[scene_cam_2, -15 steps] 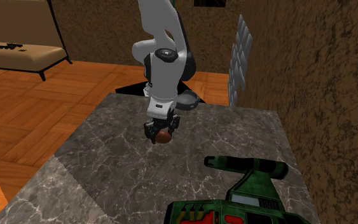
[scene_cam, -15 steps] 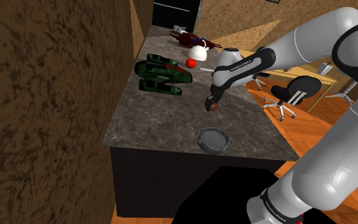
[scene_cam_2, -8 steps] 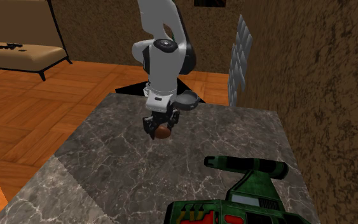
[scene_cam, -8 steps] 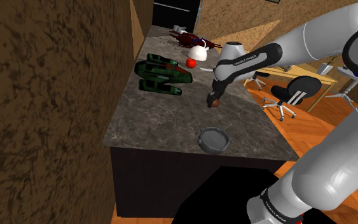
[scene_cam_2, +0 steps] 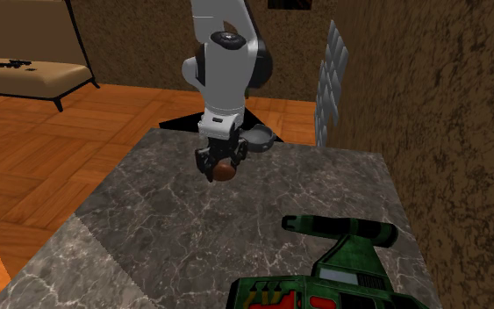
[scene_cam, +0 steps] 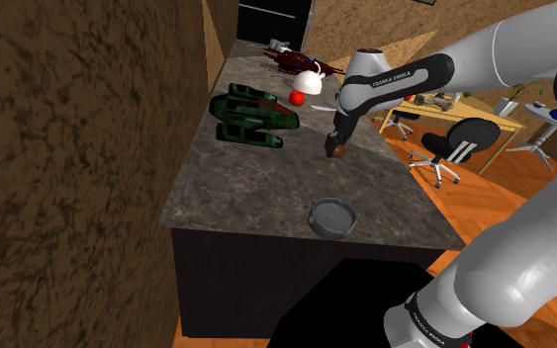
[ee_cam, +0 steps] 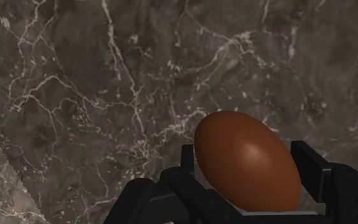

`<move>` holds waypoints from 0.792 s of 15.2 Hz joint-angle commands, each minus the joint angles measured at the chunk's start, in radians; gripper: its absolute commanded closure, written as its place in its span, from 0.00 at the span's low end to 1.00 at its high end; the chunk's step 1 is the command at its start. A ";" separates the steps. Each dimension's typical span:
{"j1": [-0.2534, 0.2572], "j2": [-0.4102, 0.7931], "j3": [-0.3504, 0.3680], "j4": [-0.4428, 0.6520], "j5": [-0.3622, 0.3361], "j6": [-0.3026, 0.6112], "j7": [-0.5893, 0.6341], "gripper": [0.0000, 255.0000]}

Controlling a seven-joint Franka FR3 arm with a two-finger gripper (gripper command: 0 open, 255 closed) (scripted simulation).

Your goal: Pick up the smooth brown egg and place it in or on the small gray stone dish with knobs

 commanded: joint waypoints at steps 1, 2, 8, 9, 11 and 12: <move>0.000 -0.013 0.000 0.014 -0.001 -0.027 -0.003 1.00; 0.000 -0.019 0.001 0.021 -0.001 -0.041 -0.003 1.00; 0.002 -0.053 0.004 0.069 -0.002 -0.121 -0.008 1.00; 0.003 -0.058 0.005 0.078 -0.002 -0.135 -0.008 1.00; 0.009 -0.091 0.014 0.041 -0.011 -0.134 0.012 1.00; 0.014 -0.124 0.024 0.006 -0.019 -0.133 0.033 1.00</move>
